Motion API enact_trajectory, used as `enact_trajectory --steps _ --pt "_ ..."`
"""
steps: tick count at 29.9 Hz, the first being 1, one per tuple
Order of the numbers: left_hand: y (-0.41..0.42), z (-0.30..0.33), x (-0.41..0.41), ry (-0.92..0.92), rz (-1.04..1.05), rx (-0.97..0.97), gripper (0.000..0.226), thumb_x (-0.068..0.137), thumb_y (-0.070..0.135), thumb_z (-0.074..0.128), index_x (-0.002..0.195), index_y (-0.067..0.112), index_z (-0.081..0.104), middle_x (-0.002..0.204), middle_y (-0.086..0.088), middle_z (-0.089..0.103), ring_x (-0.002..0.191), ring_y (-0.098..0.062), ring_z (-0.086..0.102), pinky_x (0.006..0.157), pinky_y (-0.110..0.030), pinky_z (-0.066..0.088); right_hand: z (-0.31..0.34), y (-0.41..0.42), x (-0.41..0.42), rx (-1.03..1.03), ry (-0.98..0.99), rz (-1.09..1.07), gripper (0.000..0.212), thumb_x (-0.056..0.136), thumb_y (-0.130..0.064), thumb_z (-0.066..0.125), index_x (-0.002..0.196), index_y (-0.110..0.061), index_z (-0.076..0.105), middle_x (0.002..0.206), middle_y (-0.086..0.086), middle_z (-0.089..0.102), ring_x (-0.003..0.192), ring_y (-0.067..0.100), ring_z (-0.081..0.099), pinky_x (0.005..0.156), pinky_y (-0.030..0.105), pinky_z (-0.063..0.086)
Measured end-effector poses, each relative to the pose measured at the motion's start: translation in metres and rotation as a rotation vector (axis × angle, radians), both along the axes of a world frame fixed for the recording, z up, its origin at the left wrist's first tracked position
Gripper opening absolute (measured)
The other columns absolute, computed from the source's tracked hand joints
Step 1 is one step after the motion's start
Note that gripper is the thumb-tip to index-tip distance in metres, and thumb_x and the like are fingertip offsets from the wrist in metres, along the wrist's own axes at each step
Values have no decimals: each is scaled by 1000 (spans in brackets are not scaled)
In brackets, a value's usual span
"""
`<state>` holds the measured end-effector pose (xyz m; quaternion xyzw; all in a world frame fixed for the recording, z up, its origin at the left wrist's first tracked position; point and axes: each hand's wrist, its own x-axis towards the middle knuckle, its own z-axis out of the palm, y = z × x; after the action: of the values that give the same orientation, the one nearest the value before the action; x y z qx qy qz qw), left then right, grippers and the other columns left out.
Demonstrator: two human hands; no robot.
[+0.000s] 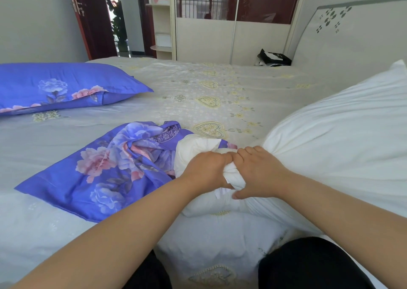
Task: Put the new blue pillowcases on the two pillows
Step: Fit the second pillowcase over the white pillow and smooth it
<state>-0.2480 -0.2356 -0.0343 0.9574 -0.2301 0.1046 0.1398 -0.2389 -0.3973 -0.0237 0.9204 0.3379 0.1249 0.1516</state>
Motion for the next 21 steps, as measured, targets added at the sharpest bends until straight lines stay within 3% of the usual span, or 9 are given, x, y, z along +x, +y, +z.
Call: enact_trajectory --steps 3,6,7,9,11,12,14,16,21 --pt "8 11 -1 147 -74 1 46 68 50 76 104 29 57 89 10 60 86 -14 58 64 -28 37 3 -2 2 110 119 -11 67 69 -70 59 112 -19 52 103 -2 59 96 18 56 83 29 37" --pt "33 36 3 441 -244 -407 24 78 29 75 96 22 62 95 9 65 91 -5 60 81 -22 48 3 -7 1 139 103 13 58 72 -72 54 111 -29 50 98 -8 63 92 16 61 70 28 37" --pt "45 41 6 416 -247 -634 13 82 22 71 93 19 64 94 6 67 90 -4 61 83 -20 48 4 -8 1 142 95 20 56 72 -72 53 111 -31 51 98 -8 63 91 17 61 69 29 37" --pt "72 38 13 114 -9 -930 9 85 29 65 84 20 64 90 4 66 89 -7 61 83 -24 47 7 -12 1 157 87 22 59 71 -73 47 112 -30 53 98 -6 64 92 19 61 69 28 39" --pt "105 16 24 -252 409 -805 14 86 34 63 90 20 63 97 3 62 99 -17 57 86 -30 41 11 -17 2 138 36 23 69 66 -76 31 113 -30 53 95 -5 63 90 19 62 69 28 41" --pt "122 6 28 -311 584 -697 22 87 34 62 100 16 62 106 -3 60 107 -24 53 89 -33 39 13 -20 5 132 6 27 72 65 -76 28 113 -29 54 92 -4 63 87 20 63 67 28 42" --pt "150 -8 35 -199 762 -608 45 86 38 63 119 7 55 122 -18 53 118 -35 44 99 -39 33 23 -23 9 162 -41 38 68 67 -71 32 105 -22 60 81 1 63 75 25 64 59 28 39" --pt "166 -14 41 -42 813 -572 63 86 47 60 131 5 46 132 -26 43 126 -38 38 106 -42 28 39 -16 13 223 -105 24 66 69 -68 33 100 -18 61 79 5 63 71 30 65 57 28 39" --pt "173 -25 37 162 868 -309 80 86 57 53 140 2 31 143 -25 29 132 -40 29 107 -42 26 86 36 23 420 -172 -18 66 66 -69 32 108 -22 55 104 8 63 95 31 63 69 34 42"
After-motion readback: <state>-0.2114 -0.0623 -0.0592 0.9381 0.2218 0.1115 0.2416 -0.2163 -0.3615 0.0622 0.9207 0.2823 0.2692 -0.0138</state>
